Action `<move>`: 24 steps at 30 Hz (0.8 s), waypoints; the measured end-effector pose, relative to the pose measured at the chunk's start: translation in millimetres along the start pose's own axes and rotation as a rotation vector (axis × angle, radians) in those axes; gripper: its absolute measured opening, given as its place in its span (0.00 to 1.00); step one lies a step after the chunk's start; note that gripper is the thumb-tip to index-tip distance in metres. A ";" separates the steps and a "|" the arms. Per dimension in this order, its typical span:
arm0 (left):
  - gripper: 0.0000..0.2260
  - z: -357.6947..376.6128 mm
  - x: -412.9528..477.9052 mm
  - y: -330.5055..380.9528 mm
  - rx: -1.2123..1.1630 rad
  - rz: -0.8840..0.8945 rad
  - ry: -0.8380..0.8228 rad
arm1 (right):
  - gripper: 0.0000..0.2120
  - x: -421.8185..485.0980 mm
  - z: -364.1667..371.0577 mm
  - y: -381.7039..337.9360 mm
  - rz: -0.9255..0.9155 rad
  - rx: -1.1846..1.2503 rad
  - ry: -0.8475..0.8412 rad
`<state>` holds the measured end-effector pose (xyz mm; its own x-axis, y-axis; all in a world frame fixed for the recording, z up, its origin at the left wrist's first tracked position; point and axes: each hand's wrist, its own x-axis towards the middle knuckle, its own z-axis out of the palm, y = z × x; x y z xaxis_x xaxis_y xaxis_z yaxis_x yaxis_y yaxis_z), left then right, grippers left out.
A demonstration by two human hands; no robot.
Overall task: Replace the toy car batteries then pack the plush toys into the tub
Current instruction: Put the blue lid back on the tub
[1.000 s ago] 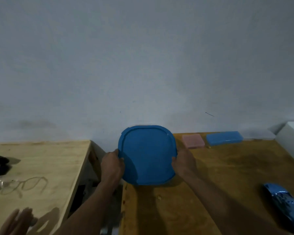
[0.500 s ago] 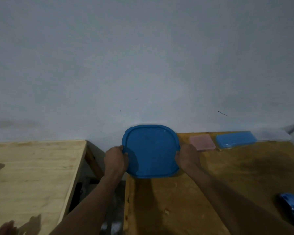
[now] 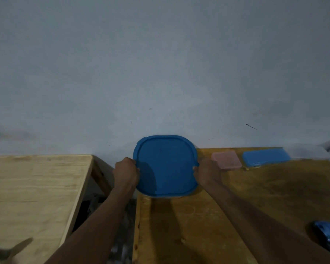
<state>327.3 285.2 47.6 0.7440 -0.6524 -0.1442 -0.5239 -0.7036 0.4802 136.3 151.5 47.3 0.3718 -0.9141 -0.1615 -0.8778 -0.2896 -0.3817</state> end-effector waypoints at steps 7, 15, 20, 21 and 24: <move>0.13 -3.3 7.7 2.3 0.165 0.038 -0.088 | 0.22 12.8 -4.8 -1.5 -0.117 -0.073 -0.105; 0.18 -6.5 20.1 8.3 0.323 0.102 -0.206 | 0.21 22.2 -3.1 -0.3 -0.189 -0.160 -0.149; 0.28 -8.8 25.0 12.6 0.377 0.326 -0.225 | 0.36 25.9 -8.2 -5.0 -0.331 -0.304 -0.205; 0.33 -10.6 26.9 13.7 0.391 0.363 -0.270 | 0.40 27.7 -10.3 -6.5 -0.365 -0.320 -0.235; 0.37 -16.2 33.6 15.2 0.440 0.406 -0.391 | 0.48 32.0 -14.6 -10.5 -0.420 -0.379 -0.344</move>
<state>351.0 257.2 64.0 0.2946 -0.8821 -0.3676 -0.9081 -0.3782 0.1798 153.0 121.1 59.5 0.7256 -0.5774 -0.3742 -0.6595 -0.7387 -0.1391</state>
